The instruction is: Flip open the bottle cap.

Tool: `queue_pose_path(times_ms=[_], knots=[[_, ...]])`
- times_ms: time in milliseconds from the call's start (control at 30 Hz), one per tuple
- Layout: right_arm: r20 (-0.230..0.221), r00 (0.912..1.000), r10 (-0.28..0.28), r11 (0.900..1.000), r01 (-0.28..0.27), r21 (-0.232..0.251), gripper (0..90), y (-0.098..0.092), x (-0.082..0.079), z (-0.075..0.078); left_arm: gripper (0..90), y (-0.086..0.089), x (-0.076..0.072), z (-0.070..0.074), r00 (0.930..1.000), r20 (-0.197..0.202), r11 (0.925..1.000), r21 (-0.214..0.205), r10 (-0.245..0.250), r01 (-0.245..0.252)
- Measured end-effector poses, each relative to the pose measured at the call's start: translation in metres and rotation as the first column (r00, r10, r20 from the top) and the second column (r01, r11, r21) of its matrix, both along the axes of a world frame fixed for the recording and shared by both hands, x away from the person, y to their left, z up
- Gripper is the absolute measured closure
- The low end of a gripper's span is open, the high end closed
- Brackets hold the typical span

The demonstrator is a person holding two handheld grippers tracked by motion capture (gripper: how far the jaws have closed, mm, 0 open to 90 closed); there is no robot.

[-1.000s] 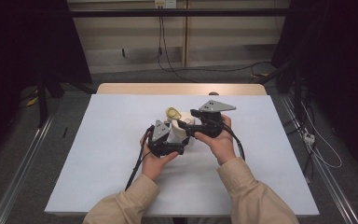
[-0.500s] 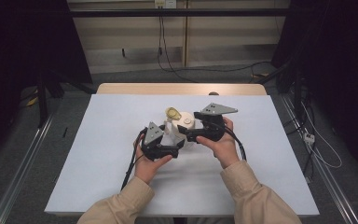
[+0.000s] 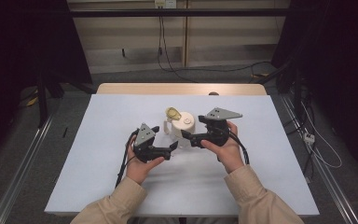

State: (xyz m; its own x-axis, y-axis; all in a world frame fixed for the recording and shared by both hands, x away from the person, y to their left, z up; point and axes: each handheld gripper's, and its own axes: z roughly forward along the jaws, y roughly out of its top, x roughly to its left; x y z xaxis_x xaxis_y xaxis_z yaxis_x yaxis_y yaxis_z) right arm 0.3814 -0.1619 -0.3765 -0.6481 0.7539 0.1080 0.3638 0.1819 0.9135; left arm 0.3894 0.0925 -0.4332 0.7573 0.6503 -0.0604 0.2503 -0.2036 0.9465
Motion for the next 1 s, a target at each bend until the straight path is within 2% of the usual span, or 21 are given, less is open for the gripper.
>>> queue_pose_path(times_ms=[67, 267, 400, 533, 833, 1000], knots=[[0.005, 1.0000, -0.001, 0.9999, 0.001, -0.013, 10.9, -0.003, -0.004, -0.001, 7.4, 0.005, -0.001, 0.002, 1.0000, -0.003, 1.0000, -0.007, -0.001, 0.001], [-0.003, 1.0000, -0.002, 1.0000, 0.002, -0.009, 9.3, -0.011, -0.013, -0.006, 7.3, 0.022, -0.005, 0.007, 1.0000, 0.007, 0.9999, -0.014, -0.005, 0.005], [0.017, 0.9998, -0.012, 0.9998, 0.012, -0.015, 9.0, -0.020, -0.021, -0.012, 7.3, 0.035, -0.009, 0.008, 0.9999, 0.006, 0.9999, -0.012, -0.008, 0.008], [0.012, 0.9997, -0.022, 0.9996, 0.022, -0.017, 8.0, -0.030, -0.029, -0.022, 7.0, 0.049, -0.013, 0.007, 1.0000, 0.007, 1.0000, -0.009, 0.004, -0.004], [0.011, 0.9992, -0.039, 0.9992, 0.039, 0.007, 6.7, -0.050, -0.047, -0.037, 7.1, 0.079, -0.024, 0.006, 0.9997, 0.011, 0.9995, 0.024, 0.020, -0.020], [0.011, 0.9980, -0.063, 0.9979, 0.063, 0.015, 6.7, -0.062, -0.059, -0.046, 7.4, 0.094, -0.028, 0.004, 0.9996, 0.008, 0.9996, 0.011, 0.026, -0.026]])
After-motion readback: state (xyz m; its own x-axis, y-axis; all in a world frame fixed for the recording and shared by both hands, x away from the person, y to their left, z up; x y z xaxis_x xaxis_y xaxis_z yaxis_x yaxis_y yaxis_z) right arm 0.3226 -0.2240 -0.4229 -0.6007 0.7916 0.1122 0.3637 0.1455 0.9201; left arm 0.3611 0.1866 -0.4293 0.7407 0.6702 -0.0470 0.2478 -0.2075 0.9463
